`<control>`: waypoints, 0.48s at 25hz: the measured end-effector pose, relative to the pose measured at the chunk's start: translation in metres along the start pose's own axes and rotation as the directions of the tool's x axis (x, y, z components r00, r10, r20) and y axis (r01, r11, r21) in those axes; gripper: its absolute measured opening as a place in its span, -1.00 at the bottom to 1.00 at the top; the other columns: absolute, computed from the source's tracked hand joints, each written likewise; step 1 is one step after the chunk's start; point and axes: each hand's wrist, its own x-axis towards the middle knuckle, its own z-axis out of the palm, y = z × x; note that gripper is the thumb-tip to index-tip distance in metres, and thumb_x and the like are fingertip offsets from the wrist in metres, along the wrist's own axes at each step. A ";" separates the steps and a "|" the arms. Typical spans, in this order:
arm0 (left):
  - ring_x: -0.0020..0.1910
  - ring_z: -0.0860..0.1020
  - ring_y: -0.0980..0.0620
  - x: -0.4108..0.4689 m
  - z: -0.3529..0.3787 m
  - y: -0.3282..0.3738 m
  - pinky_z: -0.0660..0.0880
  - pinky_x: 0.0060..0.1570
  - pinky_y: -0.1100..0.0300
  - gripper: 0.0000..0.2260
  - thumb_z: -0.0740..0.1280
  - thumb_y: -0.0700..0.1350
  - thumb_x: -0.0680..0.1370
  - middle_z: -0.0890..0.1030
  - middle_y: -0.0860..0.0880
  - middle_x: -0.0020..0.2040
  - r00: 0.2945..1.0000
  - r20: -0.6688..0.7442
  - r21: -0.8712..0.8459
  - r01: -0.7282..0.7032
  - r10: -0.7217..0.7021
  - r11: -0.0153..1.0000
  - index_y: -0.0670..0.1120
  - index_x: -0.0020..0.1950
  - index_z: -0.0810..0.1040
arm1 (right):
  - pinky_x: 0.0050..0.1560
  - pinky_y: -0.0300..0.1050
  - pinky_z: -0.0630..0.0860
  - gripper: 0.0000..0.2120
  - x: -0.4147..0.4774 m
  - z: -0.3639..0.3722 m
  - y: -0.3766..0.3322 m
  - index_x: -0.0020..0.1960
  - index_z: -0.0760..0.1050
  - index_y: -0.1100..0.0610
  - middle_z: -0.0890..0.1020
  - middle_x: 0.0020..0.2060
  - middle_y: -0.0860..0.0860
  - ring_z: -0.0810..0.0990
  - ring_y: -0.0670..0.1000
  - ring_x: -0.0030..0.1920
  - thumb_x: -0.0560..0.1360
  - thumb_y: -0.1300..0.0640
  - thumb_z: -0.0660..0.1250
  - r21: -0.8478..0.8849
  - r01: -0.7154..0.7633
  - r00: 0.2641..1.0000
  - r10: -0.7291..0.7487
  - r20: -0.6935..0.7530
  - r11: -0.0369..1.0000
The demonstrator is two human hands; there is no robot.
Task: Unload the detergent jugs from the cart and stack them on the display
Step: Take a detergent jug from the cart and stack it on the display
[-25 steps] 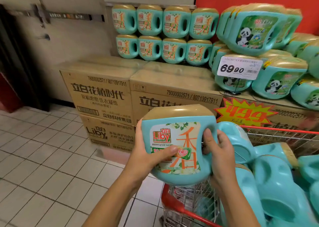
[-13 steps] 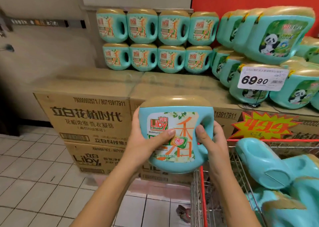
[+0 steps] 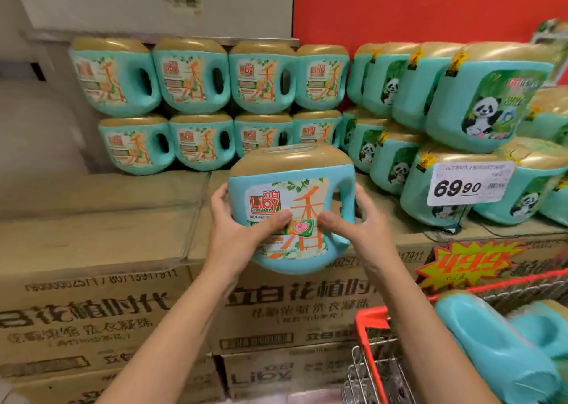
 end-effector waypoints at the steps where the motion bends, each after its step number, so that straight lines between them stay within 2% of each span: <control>1: -0.01 0.65 0.21 0.018 0.002 -0.006 0.60 -0.17 0.30 0.00 0.62 0.18 0.00 0.59 0.10 0.16 1.000 0.005 0.016 -0.008 0.008 1.000 0.15 0.33 0.20 | -0.10 -0.35 0.55 -0.35 0.014 0.001 0.005 0.31 0.48 -0.11 0.64 0.15 -0.14 0.60 -0.19 0.11 0.26 -0.01 0.59 -0.027 -0.019 1.000 0.018 -0.017 0.999; 4: 0.12 0.60 0.14 0.065 0.004 -0.030 0.59 0.10 0.07 -0.01 0.60 0.22 -0.01 0.53 0.10 0.22 0.999 0.029 0.101 -0.041 0.039 0.994 0.15 0.29 0.16 | 0.03 -0.28 0.57 -0.37 0.052 0.006 0.031 0.32 0.47 -0.07 0.65 0.15 -0.12 0.59 -0.11 0.18 0.29 0.05 0.58 -0.065 -0.053 0.998 0.052 -0.030 0.996; 6: 0.17 0.56 0.12 0.090 0.005 -0.047 0.55 0.18 0.00 -0.02 0.59 0.24 0.00 0.50 0.09 0.24 0.997 0.072 0.150 -0.041 0.030 0.988 0.15 0.29 0.15 | 0.18 -0.13 0.56 -0.32 0.069 0.006 0.051 0.33 0.46 -0.06 0.63 0.18 -0.11 0.58 -0.10 0.20 0.25 0.03 0.60 -0.066 -0.063 0.996 0.059 -0.059 0.996; 8: 0.19 0.53 0.16 0.112 0.010 -0.064 0.53 0.19 0.08 -0.01 0.61 0.26 0.01 0.47 0.07 0.27 0.993 0.119 0.169 -0.040 0.020 0.985 0.15 0.27 0.12 | 0.27 -0.05 0.50 -0.26 0.083 0.005 0.069 0.35 0.44 -0.12 0.60 0.23 -0.15 0.53 -0.10 0.27 0.21 0.03 0.62 -0.058 -0.060 0.991 0.052 -0.124 0.997; 11: 0.10 0.48 0.41 0.139 0.023 -0.082 0.46 0.04 0.44 -0.03 0.59 0.27 0.02 0.44 0.07 0.27 0.988 0.156 0.196 -0.036 0.005 0.980 0.14 0.24 0.10 | 0.17 -0.27 0.52 -0.26 0.105 -0.001 0.090 0.26 0.42 -0.34 0.57 0.22 -0.31 0.51 -0.20 0.27 0.17 -0.02 0.62 -0.028 -0.045 0.981 0.039 -0.189 0.999; 12: 0.12 0.48 0.41 0.147 0.028 -0.088 0.47 0.09 0.40 -0.03 0.58 0.29 0.03 0.44 0.07 0.26 0.988 0.151 0.220 -0.045 0.012 0.974 0.13 0.25 0.10 | 0.11 -0.34 0.51 -0.28 0.114 -0.004 0.094 0.24 0.42 -0.38 0.57 0.21 -0.33 0.51 -0.25 0.24 0.18 -0.02 0.61 -0.045 -0.050 0.979 0.040 -0.202 0.998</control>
